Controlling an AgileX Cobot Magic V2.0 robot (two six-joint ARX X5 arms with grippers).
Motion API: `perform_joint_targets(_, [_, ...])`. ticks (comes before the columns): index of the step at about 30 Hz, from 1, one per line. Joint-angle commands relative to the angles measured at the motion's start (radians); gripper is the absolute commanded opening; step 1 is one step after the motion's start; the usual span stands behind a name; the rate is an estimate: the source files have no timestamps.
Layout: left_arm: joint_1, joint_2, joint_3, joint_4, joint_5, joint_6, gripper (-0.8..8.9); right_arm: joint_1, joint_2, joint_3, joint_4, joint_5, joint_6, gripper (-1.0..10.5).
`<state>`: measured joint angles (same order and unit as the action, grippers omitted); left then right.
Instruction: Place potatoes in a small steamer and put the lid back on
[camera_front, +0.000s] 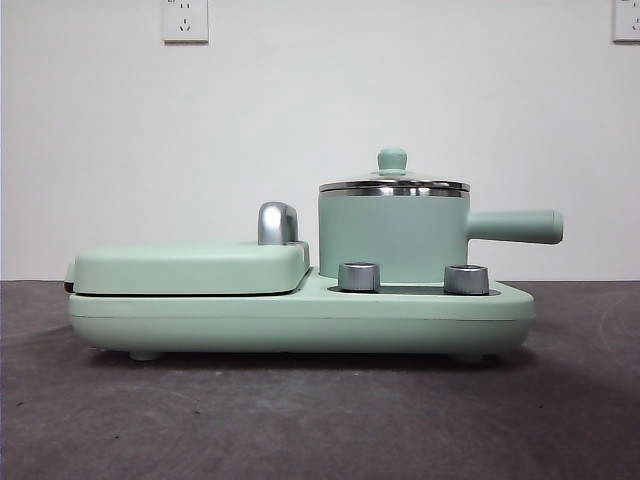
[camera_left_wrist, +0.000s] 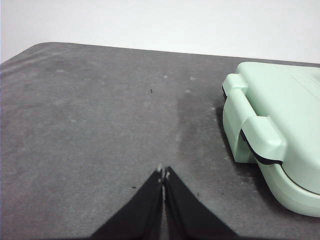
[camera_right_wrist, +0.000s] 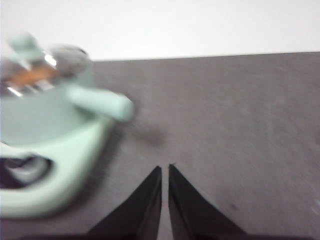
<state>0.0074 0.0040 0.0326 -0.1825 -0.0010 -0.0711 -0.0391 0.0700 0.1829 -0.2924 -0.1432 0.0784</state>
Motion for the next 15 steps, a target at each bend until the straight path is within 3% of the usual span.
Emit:
perform_joint_targets(1, [0.001, -0.001, -0.02, -0.005, 0.0, 0.006, 0.06, 0.013, -0.028, -0.064, 0.024, 0.078, -0.042, 0.2])
perform_joint_targets(5, [0.001, -0.001, -0.02, -0.005, 0.0, 0.006, 0.06, 0.037, -0.053, -0.12, 0.023, 0.146, -0.042, 0.2])
perform_joint_targets(15, [0.001, -0.001, -0.02, -0.005, 0.0, 0.006, 0.06, 0.05, -0.066, -0.172, 0.117, 0.177, -0.056, 0.2])
